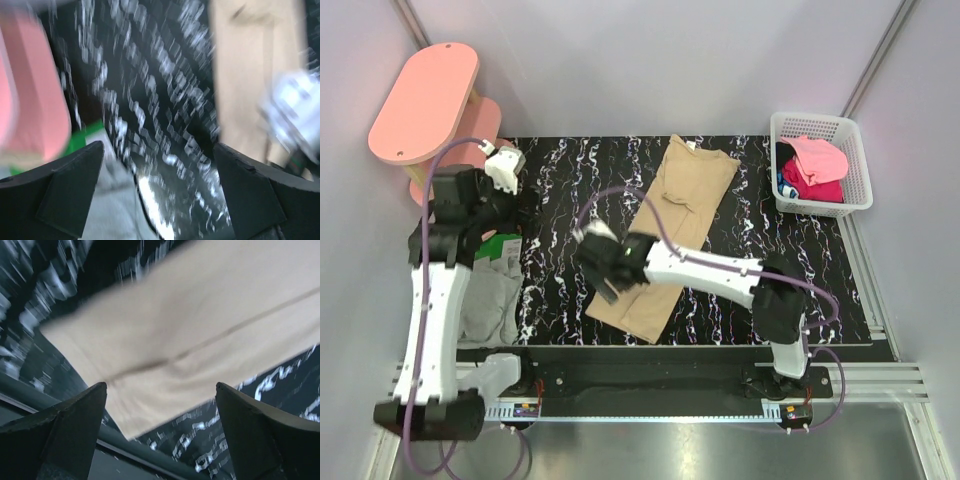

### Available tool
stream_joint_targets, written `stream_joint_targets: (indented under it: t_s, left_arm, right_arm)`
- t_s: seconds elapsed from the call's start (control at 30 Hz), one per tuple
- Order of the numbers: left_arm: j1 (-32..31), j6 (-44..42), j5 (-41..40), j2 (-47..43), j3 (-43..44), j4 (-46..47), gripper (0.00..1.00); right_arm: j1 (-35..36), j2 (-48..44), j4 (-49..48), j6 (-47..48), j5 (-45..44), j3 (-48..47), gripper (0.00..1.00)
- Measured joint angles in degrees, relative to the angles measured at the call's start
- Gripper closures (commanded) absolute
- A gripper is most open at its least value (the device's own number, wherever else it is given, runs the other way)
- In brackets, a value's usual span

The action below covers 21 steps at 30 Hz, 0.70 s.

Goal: Fold and stack the t-shirts
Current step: Fold the tshirt

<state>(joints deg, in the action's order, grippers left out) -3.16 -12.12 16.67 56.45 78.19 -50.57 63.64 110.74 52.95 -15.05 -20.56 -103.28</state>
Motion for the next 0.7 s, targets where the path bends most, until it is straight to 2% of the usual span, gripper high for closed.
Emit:
stream_joint_targets:
  t_s: [0.1,0.27,0.47,0.7]
  left_arm:
    - [7.2,0.2,2.3,6.4,-3.9,-0.6,0.01]
    - [15.4,0.2,6.9,14.6,-5.1,-0.6,0.01]
    - [16.4,0.2,10.3,17.2,-5.1,-0.5,0.01]
    - [16.4,0.7,11.7,19.8,-5.1,-0.4,0.01]
  right_arm:
    - [5.2,0.0,1.3,-1.1,-2.6,10.5,0.03]
    - [10.4,-4.0,1.7,-2.6,-4.8,17.1,0.05]
    - [15.9,-11.5,-2.2,-3.1,-4.3,19.8,0.09]
    - [17.4,-9.7,-6.8,-3.2,-1.9,22.8,0.11]
